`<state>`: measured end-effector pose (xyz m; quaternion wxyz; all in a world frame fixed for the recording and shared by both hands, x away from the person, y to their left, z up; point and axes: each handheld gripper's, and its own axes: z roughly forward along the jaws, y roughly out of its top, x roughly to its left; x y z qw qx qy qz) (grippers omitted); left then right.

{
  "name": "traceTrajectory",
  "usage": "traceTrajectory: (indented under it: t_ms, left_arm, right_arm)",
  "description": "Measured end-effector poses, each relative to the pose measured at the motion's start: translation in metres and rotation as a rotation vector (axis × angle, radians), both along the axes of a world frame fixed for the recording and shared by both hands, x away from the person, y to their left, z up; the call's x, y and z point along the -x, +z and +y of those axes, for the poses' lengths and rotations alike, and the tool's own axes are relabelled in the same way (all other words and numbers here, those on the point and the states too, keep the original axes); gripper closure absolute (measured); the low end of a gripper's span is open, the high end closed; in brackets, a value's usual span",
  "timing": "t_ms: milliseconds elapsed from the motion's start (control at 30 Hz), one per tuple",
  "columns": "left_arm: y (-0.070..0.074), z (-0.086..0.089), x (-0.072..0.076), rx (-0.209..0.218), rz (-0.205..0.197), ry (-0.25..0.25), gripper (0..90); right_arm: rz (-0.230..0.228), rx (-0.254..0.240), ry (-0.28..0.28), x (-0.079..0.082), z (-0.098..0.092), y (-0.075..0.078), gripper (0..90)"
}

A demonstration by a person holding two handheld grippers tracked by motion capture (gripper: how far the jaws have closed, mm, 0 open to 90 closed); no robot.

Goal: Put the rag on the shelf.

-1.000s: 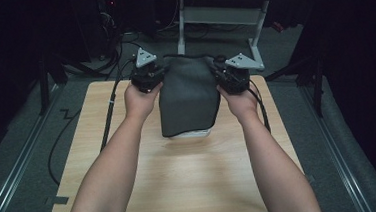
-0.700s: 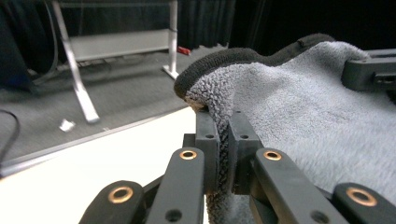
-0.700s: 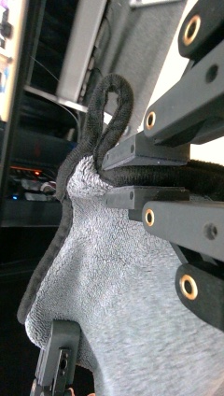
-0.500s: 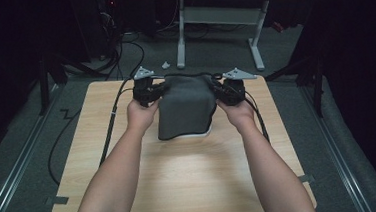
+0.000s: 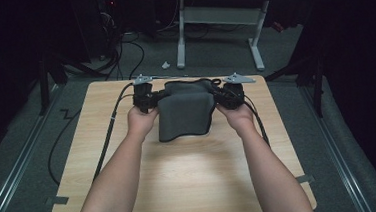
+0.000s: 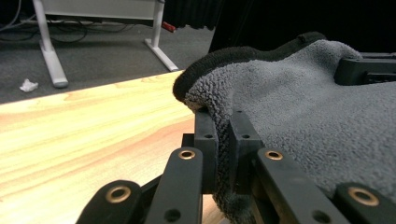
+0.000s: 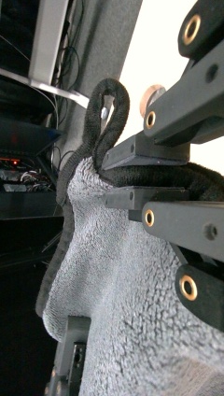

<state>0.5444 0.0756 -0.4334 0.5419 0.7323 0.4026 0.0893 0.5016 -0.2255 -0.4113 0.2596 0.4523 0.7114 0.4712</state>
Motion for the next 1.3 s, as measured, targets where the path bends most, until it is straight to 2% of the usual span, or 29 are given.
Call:
traceTrajectory:
  t_ms: [167,267,333,633,900,1100,1300]
  left_arm:
    - [-0.012,0.002,0.003,0.041,0.026,-0.001,83.6]
    - [-0.015,0.002,0.005,0.04,0.033,-0.007,83.6]
    - [-0.016,0.002,0.005,0.027,0.038,-0.015,83.7]
    - [-0.024,0.004,0.007,0.036,0.058,-0.022,83.8]
    - [-0.027,0.005,0.01,0.03,0.062,-0.022,83.7]
    - [-0.027,0.006,0.012,0.025,0.074,-0.025,82.8]
    - [-0.027,0.008,0.015,0.023,0.078,-0.011,79.9]
  right_arm:
    - [0.022,-0.039,0.001,-0.002,-0.003,-0.005,81.3]
    - [0.036,-0.059,0.009,-0.003,-0.006,-0.008,81.2]
    - [0.045,-0.057,0.011,-0.004,-0.007,-0.011,81.2]
    - [0.086,-0.063,0.033,-0.005,-0.009,-0.025,81.1]
    - [0.1,-0.066,0.037,-0.006,-0.01,-0.032,80.3]
    - [0.124,-0.084,0.026,-0.007,-0.012,-0.033,71.9]
    - [0.125,-0.047,-0.019,-0.007,-0.014,-0.031,62.4]
